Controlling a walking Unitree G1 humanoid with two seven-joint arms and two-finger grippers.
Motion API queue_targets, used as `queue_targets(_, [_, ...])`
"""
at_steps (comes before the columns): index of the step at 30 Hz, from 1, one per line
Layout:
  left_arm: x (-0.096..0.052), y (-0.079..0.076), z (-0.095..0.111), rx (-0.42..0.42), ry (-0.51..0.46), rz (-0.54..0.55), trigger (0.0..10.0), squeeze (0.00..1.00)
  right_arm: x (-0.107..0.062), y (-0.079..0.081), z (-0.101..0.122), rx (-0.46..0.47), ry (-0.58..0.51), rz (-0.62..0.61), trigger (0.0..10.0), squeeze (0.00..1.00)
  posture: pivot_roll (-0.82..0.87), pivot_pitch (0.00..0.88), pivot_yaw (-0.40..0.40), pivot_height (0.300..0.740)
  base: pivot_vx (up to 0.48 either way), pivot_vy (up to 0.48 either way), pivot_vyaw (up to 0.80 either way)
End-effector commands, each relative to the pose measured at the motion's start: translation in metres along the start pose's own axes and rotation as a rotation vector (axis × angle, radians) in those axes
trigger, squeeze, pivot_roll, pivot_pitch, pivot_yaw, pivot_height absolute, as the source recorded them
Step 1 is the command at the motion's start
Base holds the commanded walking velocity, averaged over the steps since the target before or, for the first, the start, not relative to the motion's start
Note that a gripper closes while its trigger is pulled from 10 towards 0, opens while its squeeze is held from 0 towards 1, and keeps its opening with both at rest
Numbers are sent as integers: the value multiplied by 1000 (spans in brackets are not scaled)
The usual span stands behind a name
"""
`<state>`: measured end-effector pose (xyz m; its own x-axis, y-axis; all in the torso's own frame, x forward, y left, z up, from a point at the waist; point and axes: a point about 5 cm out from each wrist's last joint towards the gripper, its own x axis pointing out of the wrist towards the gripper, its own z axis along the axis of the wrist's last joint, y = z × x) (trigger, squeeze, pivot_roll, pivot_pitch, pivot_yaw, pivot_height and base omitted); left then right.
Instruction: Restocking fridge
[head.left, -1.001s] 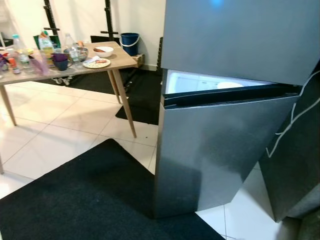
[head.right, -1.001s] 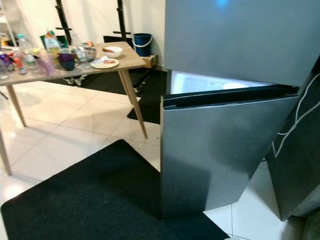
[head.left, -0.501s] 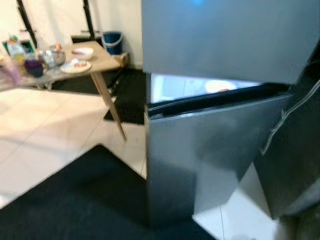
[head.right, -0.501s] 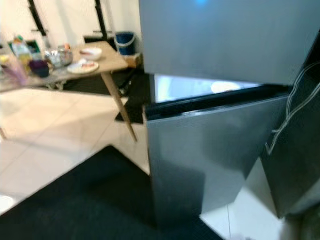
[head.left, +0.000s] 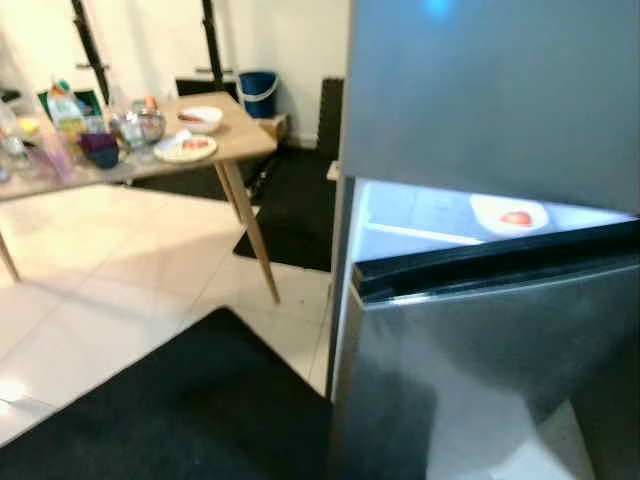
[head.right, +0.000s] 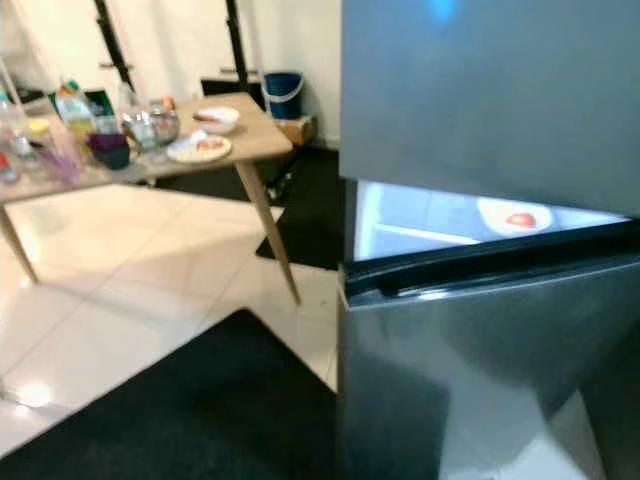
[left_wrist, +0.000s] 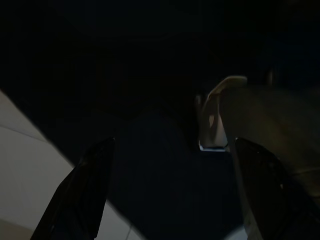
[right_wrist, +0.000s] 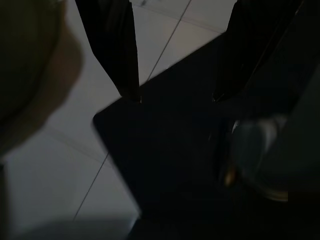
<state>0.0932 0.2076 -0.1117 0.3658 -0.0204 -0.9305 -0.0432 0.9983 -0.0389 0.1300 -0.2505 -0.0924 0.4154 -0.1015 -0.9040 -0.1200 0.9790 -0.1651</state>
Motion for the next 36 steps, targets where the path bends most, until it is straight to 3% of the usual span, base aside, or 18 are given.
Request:
queue_targets(1, [-1,-5,-13,-9,44,-12,10000,0,0,6,-7,-1,25,13,10000,0,-59,0,-22,740,0,0,0])
queue_targets(6, [-1,-5,-13,-12,45,-13,10000,0,-1,3,-12,3,48,-4,10000,0,-59,0,-23,740,0,0,0])
queue_targets(9, [-1,-5,-13,-12,46,-17,10000,0,-2,-3,-13,68,46,-37,10000,0,-59,0,-24,740,0,0,0])
queue_targets(14, [-1,-6,-13,-11,47,-20,10000,0,-2,-12,-6,243,-12,-92,10000,0,-59,0,-23,740,0,0,0])
queue_targets(15, [-1,-6,-13,-11,47,-20,10000,0,-2,-12,-6,243,-12,-92,10000,0,-59,0,-23,740,0,0,0])
queue_targets(18, [-1,-6,-13,-10,48,-22,10000,0,-3,-19,11,429,-136,-94,10000,0,-61,0,-23,740,0,0,0])
queue_targets(23, [-1,-7,-14,-9,50,-25,10000,0,-4,-26,36,573,-283,-66,10000,0,-62,0,-22,740,0,0,0])
queue_targets(27, [-1,-7,-14,-9,51,-25,10000,0,-4,-26,45,577,-316,-47,10000,0,-62,0,-22,740,0,0,0])
queue_targets(36, [-1,-7,-15,-5,54,-30,10000,0,-8,-27,104,575,-507,19,10000,0,-63,0,-22,740,0,0,0])
